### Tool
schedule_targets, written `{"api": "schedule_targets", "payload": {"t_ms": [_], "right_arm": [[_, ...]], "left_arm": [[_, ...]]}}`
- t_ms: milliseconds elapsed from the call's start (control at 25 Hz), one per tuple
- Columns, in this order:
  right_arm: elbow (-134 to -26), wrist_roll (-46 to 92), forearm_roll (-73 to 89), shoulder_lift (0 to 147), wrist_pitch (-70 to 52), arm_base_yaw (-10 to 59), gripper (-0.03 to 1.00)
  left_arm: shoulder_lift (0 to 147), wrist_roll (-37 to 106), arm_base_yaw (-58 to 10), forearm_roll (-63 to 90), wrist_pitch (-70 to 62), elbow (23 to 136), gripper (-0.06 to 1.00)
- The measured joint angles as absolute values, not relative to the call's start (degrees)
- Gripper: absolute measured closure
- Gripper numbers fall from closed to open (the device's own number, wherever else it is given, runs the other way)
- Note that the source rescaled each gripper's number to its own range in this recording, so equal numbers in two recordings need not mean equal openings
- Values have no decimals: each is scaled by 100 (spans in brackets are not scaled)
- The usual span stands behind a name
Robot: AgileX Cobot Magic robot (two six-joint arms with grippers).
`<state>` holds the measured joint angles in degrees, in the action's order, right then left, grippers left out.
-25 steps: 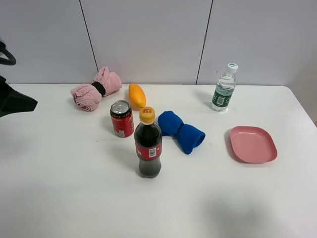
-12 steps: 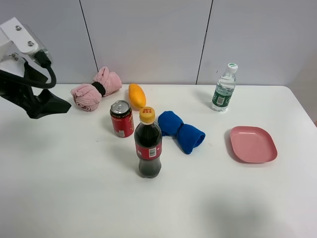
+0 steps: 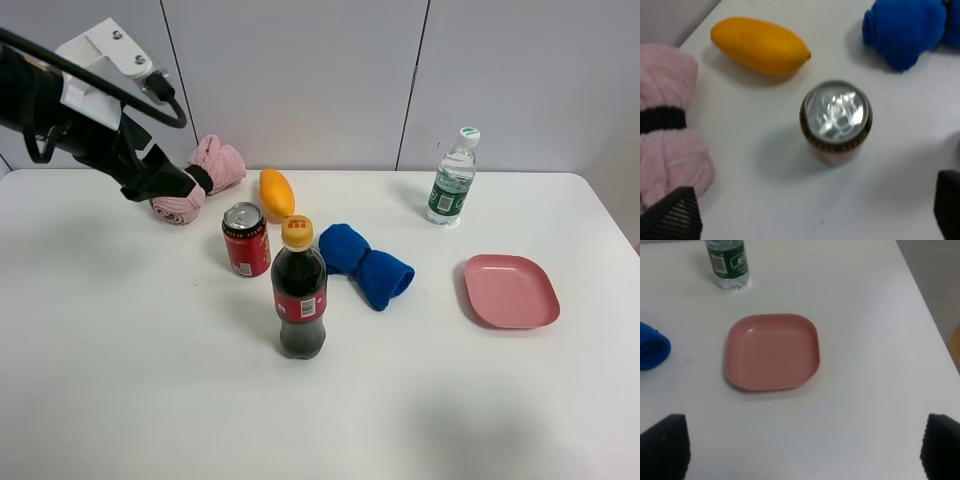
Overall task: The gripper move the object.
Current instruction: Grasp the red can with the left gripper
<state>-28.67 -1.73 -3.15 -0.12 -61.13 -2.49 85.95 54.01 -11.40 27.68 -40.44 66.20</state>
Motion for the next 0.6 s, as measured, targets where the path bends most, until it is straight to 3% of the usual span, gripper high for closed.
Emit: {"api": "schedule_targets", "payload": {"t_ms": [600], "right_arm": [[-2867,-173,-315,-12,-6113,-249,-3]], "left_arm": [[10141,4128,-1858,2737,-4045,7672,12]]}}
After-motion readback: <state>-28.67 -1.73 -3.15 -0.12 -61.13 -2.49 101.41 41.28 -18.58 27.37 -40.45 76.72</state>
